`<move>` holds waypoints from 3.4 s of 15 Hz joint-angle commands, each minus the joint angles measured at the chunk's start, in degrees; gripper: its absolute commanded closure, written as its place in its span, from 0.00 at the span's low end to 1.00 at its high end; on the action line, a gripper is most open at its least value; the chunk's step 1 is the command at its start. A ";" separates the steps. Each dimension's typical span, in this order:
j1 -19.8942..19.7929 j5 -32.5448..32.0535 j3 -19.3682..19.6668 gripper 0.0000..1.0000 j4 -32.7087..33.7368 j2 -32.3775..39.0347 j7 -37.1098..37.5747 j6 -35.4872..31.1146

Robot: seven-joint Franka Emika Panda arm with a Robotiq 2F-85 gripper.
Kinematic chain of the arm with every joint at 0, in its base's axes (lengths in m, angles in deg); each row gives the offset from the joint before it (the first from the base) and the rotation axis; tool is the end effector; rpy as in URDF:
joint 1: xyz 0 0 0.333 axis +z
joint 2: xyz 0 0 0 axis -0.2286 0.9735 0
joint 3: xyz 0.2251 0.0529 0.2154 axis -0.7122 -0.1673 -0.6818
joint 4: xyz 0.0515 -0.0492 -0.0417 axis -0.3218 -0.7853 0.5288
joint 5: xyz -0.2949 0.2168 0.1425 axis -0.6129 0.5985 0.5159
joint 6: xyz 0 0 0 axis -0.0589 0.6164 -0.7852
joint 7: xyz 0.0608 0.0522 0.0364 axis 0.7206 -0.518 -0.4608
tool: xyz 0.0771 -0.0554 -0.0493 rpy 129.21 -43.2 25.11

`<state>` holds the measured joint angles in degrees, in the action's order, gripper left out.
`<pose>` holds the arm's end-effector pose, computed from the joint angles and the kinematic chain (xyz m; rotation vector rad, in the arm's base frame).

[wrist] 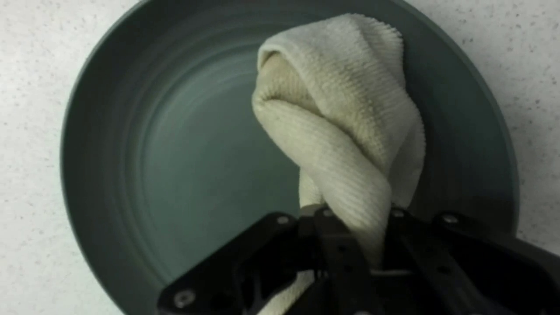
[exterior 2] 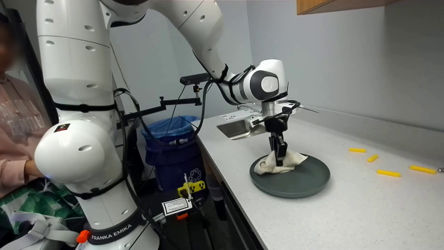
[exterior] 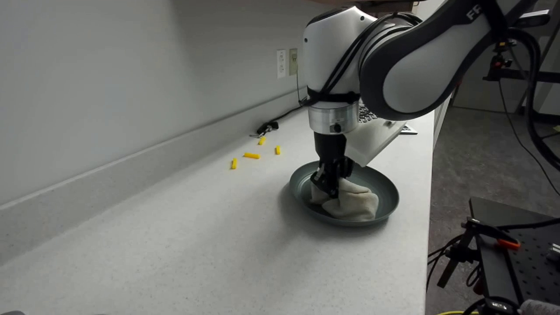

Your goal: Use the white towel to wipe the plate

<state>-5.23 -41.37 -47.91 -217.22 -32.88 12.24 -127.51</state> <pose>0.5264 0.0866 0.2503 2.9403 -0.3991 -0.0717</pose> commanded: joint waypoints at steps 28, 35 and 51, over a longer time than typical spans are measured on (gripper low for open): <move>-0.95 6.15 0.74 0.97 -1.03 -4.75 -5.44 -4.05; -0.25 -14.89 7.46 0.97 -1.59 -4.19 9.61 -2.16; -1.52 -5.25 1.06 0.97 -3.12 -2.30 3.65 2.38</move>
<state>-6.00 -54.02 -44.47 -220.63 -35.32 22.87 -125.67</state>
